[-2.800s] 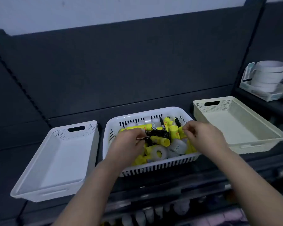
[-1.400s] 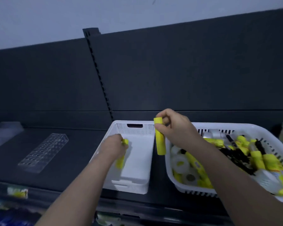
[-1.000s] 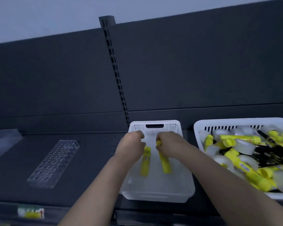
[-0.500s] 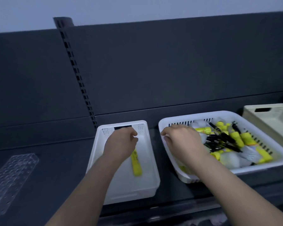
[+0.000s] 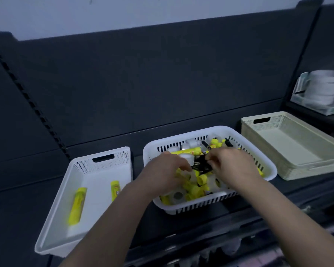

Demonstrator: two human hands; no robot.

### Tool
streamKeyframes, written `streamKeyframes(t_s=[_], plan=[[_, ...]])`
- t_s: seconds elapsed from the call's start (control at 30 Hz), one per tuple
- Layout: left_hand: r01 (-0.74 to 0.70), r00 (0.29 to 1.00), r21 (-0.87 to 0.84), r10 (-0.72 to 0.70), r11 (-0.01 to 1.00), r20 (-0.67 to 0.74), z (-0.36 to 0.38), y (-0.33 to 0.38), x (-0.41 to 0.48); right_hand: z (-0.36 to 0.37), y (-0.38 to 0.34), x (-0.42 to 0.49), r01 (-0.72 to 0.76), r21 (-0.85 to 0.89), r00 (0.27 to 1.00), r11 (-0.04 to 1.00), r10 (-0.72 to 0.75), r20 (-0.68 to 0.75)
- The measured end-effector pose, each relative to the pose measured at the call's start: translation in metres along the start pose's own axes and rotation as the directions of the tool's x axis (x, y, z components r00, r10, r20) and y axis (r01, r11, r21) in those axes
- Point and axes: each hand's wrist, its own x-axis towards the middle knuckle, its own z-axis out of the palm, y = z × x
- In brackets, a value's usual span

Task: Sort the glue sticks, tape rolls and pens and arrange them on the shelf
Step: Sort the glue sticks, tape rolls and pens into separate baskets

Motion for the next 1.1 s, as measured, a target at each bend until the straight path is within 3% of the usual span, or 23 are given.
streamKeyframes(t_s=[0.1, 0.17, 0.27, 0.37, 0.43, 0.5, 0.63, 0.77, 0.87, 0.93, 1.0, 1.1], plan=[[-0.07, 0.992, 0.223, 0.045, 0.972, 0.118, 0.009, 0.006, 0.006, 0.003, 0.004, 0.0, 0.024, 0.056, 1.0, 0.998, -0.024, 0.007], [-0.075, 0.993, 0.264, 0.046, 0.962, 0.113, 0.009, 0.007, 0.006, 0.003, 0.005, 0.002, 0.02, 0.09, 0.999, 0.996, -0.023, 0.026], [0.039, 0.996, -0.039, -0.042, 0.998, -0.081, -0.002, 0.004, 0.001, 0.002, 0.006, 0.007, 0.018, 0.126, 0.999, 0.992, -0.023, 0.04], [0.237, 0.898, -0.233, -0.305, 0.943, -0.319, -0.012, -0.008, 0.002, 0.002, 0.0, 0.017, 0.051, 0.153, 0.996, 0.987, -0.062, 0.064], [0.422, 0.818, -0.24, -0.481, 0.875, -0.316, -0.015, -0.017, 0.003, 0.007, -0.011, 0.028, 0.087, 0.188, 0.992, 0.978, -0.102, 0.074], [0.506, 0.779, -0.233, -0.556, 0.83, -0.288, -0.012, -0.024, 0.0, 0.012, -0.026, 0.039, 0.126, 0.246, 0.986, 0.961, -0.148, 0.072], [0.549, 0.728, -0.256, -0.606, 0.795, -0.321, -0.006, -0.034, -0.012, 0.029, -0.055, 0.057, 0.265, 0.183, 0.94, 0.947, -0.296, 0.17], [0.559, 0.676, -0.298, -0.634, 0.774, -0.376, -0.013, -0.044, -0.025, 0.031, -0.063, 0.066, 0.301, 0.104, 0.929, 0.948, -0.316, 0.195], [0.593, 0.613, -0.32, -0.671, 0.739, -0.416, -0.023, -0.056, -0.038, 0.002, -0.069, 0.071, 0.241, 0.277, 0.968, 0.93, -0.253, 0.006], [0.626, 0.577, -0.316, -0.696, 0.713, -0.427, -0.031, -0.067, -0.051, -0.018, -0.082, 0.07, 0.232, 0.489, 0.971, 0.841, -0.226, -0.073], [0.682, 0.55, -0.274, -0.723, 0.678, -0.418, -0.037, -0.081, -0.066, -0.027, -0.101, 0.067, 0.231, 0.646, 0.964, 0.727, -0.262, -0.05], [0.796, 0.513, -0.163, -0.794, 0.582, -0.326, -0.04, -0.106, -0.093, -0.018, -0.135, 0.062, 0.243, 0.733, 0.933, 0.635, -0.361, 0.004]])
